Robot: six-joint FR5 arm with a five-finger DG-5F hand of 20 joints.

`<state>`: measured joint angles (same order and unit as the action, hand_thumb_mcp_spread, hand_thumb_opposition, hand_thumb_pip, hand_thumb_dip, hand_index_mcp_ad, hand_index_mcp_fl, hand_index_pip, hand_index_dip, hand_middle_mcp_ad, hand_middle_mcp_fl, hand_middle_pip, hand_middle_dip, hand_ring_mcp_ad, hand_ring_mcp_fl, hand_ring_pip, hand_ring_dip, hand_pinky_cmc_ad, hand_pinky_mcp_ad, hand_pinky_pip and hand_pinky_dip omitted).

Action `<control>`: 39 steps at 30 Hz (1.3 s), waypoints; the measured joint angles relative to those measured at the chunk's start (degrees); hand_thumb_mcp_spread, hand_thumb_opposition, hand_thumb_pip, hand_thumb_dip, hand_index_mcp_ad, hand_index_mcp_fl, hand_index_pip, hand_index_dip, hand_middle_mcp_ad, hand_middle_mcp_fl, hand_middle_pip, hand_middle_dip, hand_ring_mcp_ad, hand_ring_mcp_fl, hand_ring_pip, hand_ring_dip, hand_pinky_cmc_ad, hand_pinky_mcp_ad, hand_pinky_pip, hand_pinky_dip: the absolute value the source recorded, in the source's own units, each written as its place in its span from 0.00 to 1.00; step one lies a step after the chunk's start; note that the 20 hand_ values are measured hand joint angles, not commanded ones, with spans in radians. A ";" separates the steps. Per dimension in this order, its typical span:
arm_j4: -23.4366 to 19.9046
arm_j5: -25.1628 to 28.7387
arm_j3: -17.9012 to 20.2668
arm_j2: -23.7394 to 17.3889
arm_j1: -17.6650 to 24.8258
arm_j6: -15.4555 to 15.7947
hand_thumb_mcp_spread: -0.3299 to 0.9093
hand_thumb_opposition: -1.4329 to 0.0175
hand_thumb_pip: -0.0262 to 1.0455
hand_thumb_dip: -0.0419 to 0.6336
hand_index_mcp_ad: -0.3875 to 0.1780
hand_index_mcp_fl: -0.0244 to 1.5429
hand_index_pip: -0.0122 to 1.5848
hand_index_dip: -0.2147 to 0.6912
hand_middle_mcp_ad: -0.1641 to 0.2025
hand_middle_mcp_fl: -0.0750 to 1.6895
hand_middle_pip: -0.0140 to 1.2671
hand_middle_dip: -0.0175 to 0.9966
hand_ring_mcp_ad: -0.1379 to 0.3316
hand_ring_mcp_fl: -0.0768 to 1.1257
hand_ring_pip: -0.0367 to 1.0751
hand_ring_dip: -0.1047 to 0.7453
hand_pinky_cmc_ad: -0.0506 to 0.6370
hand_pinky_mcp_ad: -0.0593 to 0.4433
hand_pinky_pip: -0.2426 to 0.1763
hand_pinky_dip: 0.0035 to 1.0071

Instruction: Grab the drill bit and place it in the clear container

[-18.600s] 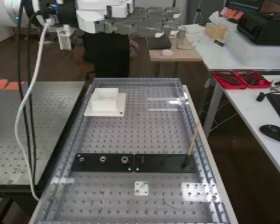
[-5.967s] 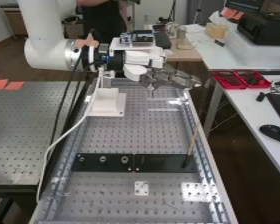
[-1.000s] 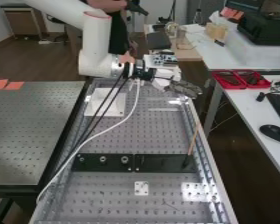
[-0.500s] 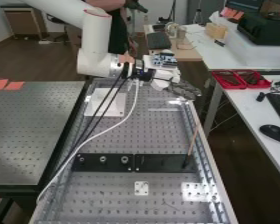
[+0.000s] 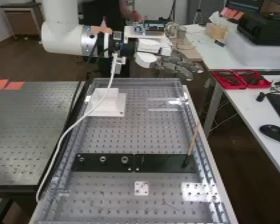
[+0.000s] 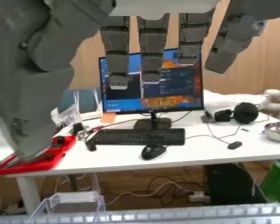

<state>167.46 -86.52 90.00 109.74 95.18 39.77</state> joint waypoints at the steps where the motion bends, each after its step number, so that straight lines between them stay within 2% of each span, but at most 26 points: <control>1: 0.07 0.06 0.32 -0.71 -0.20 0.11 0.48 0.48 0.41 0.26 0.56 0.19 0.12 0.51 0.63 0.16 0.10 0.19 0.65 0.08 0.12 0.20 0.58 0.61 0.36 0.31; 3: 0.21 0.41 1.42 -3.06 -0.70 0.47 0.46 0.49 0.36 0.22 0.57 0.18 0.10 0.52 0.63 0.17 0.10 0.19 0.65 0.08 0.12 0.20 0.60 0.65 0.36 0.34; 8: 0.81 0.82 3.29 -7.77 -1.64 0.53 0.44 0.51 0.31 0.14 0.58 0.16 0.08 0.54 0.64 0.13 0.10 0.19 0.66 0.08 0.12 0.20 0.62 0.69 0.33 0.36; 10: 1.08 0.93 3.82 -9.18 -1.99 0.24 0.43 0.52 0.29 0.12 0.59 0.16 0.07 0.55 0.65 0.13 0.10 0.19 0.70 0.08 0.12 0.20 0.66 0.70 0.33 0.36; 11: 1.47 0.92 4.02 -9.91 -2.24 -0.27 0.43 0.52 0.29 0.12 0.59 0.15 0.07 0.55 0.64 0.13 0.10 0.19 0.69 0.08 0.12 0.20 0.65 0.72 0.33 0.36; 12: 1.89 0.86 4.13 -10.36 -2.44 -0.76 0.43 0.52 0.29 0.12 0.59 0.15 0.07 0.55 0.65 0.13 0.10 0.18 0.70 0.08 0.12 0.20 0.68 0.75 0.33 0.36; 14: 2.65 0.94 4.30 -11.19 -2.69 -1.20 0.44 0.53 0.27 0.12 0.59 0.14 0.07 0.57 0.65 0.13 0.10 0.18 0.73 0.08 0.12 0.19 0.70 0.73 0.33 0.36; 16: 3.32 1.22 4.47 -11.94 -2.84 -1.21 0.43 0.54 0.27 0.11 0.59 0.13 0.07 0.58 0.65 0.13 0.11 0.18 0.72 0.08 0.12 0.19 0.71 0.77 0.33 0.35; 19: 3.72 1.34 4.87 -12.64 -2.86 -1.21 0.43 0.54 0.27 0.10 0.57 0.11 0.06 0.60 0.65 0.09 0.11 0.18 0.75 0.08 0.11 0.17 0.75 0.77 0.32 0.34; 22: 3.44 2.58 5.59 -13.54 -2.67 -0.36 0.43 0.55 0.22 0.09 0.59 0.10 0.06 0.60 0.68 0.09 0.11 0.17 0.75 0.08 0.12 0.16 0.77 0.81 0.33 0.32; 24: 3.13 3.80 6.27 -14.42 -2.39 0.82 0.43 0.55 0.22 0.10 0.59 0.10 0.06 0.60 0.68 0.09 0.11 0.17 0.75 0.08 0.12 0.16 0.77 0.81 0.33 0.32; 25: 3.12 3.95 6.38 -14.55 -2.34 0.99 0.43 0.55 0.22 0.10 0.59 0.10 0.06 0.60 0.69 0.09 0.12 0.17 0.79 0.08 0.12 0.16 0.77 0.81 0.33 0.32; 39: 2.61 4.04 7.52 -15.92 -1.48 2.93 0.43 0.55 0.22 0.10 0.58 0.10 0.06 0.60 0.69 0.10 0.12 0.16 0.79 0.07 0.12 0.16 0.77 0.81 0.33 0.32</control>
<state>170.06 -82.48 97.51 93.82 93.70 42.69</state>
